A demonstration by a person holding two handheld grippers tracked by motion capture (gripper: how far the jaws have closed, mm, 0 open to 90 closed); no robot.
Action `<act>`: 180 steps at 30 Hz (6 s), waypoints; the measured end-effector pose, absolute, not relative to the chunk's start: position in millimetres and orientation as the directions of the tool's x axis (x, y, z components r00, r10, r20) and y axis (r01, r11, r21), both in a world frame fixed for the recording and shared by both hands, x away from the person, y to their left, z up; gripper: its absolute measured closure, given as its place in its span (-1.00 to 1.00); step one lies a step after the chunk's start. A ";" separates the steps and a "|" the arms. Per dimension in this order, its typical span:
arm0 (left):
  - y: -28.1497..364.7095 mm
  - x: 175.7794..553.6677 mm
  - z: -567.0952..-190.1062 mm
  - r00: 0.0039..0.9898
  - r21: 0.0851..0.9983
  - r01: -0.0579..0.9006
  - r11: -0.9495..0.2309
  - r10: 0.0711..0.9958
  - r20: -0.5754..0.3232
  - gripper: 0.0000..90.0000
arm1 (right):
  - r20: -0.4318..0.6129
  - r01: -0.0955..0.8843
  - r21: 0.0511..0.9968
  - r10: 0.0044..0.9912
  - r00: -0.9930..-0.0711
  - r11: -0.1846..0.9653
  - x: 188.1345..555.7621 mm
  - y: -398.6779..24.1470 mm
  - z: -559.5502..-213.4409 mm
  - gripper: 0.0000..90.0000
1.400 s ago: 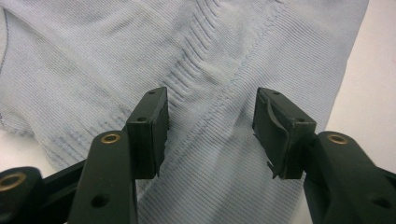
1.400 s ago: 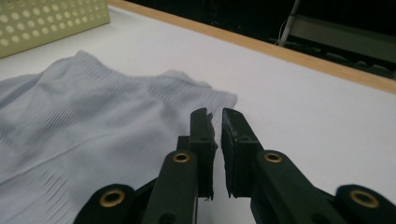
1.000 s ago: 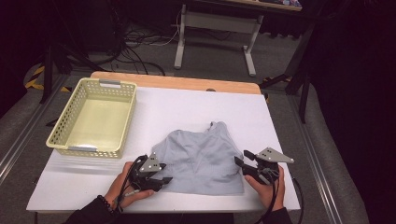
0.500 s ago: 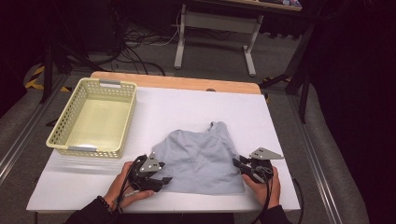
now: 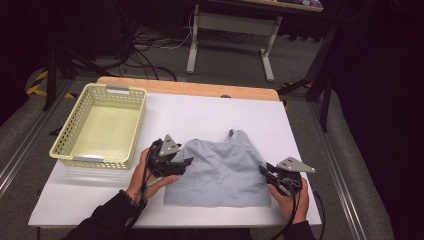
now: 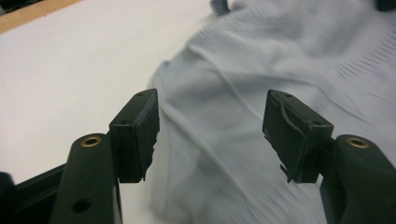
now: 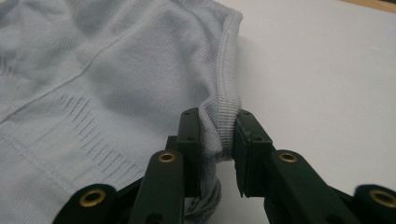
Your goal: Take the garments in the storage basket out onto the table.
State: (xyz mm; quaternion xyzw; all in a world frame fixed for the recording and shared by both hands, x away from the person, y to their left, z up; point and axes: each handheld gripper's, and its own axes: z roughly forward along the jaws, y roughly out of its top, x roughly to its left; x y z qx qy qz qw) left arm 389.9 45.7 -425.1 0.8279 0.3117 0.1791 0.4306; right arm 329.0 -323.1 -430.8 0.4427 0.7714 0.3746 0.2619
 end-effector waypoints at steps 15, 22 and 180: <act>25.9 471.4 -454.2 0.710 0.693 0.563 -0.450 0.693 -0.126 0.21 | -0.057 0.506 0.799 0.877 -0.476 0.327 333.5 -326.1 -440.2 0.64; 19.8 468.1 -457.1 0.760 0.683 0.534 -0.498 0.637 -0.130 0.70 | -0.057 0.518 0.787 0.874 -0.483 0.337 335.0 -325.2 -442.9 0.61; 93.2 325.3 -465.6 0.930 0.739 0.200 -0.644 0.363 0.064 0.90 | -0.122 0.446 0.846 0.921 -0.369 0.291 475.5 -304.4 -400.7 0.45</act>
